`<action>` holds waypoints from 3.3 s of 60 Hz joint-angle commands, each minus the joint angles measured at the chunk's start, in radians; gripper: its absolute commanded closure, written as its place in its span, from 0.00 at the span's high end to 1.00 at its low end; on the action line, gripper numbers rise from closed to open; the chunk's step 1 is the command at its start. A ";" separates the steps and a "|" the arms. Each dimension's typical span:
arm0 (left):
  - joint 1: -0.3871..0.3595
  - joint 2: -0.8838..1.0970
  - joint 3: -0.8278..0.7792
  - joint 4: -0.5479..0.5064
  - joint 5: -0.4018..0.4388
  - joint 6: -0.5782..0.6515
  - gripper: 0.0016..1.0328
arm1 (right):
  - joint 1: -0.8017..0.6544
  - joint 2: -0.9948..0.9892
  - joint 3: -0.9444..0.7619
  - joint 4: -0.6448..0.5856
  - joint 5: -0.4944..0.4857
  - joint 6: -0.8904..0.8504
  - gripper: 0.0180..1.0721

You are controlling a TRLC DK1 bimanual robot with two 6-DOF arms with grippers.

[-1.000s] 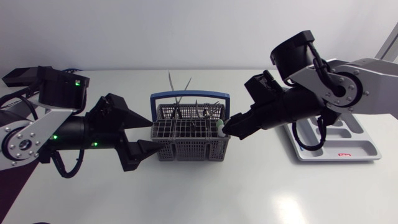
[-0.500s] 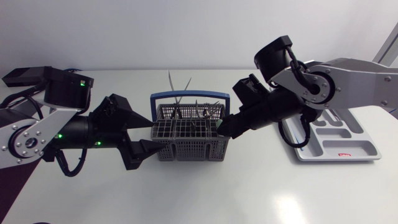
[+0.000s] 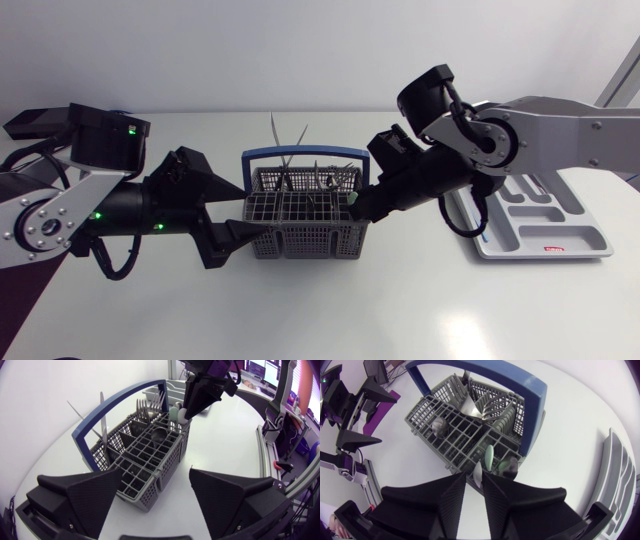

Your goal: Sort the cutlery from the basket into the organizer compartments.

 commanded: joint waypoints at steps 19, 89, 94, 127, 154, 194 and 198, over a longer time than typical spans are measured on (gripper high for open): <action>-0.016 0.015 0.015 0.006 -0.003 -0.019 0.90 | -0.003 -0.013 0.019 0.009 0.010 0.010 0.12; -0.029 0.020 0.012 0.015 -0.033 -0.011 0.90 | -0.256 -0.390 0.102 -0.301 -0.225 -0.153 0.08; -0.029 0.020 0.013 0.016 -0.036 -0.009 0.90 | -0.362 -0.412 0.085 -0.338 -0.218 -0.242 0.08; -0.073 0.035 0.065 0.004 -0.083 -0.009 0.91 | -0.909 -0.347 -0.196 -0.126 -0.002 -0.636 0.09; -0.139 0.041 0.117 -0.037 -0.160 -0.014 0.91 | -1.092 -0.091 -0.249 0.156 0.067 -0.760 0.09; -0.206 0.128 0.225 -0.082 -0.267 0.118 0.92 | -1.119 0.139 -0.263 0.335 0.179 -0.785 0.28; -0.219 0.139 0.229 -0.057 -0.315 0.167 0.92 | -1.119 0.134 -0.265 0.335 0.179 -0.788 0.46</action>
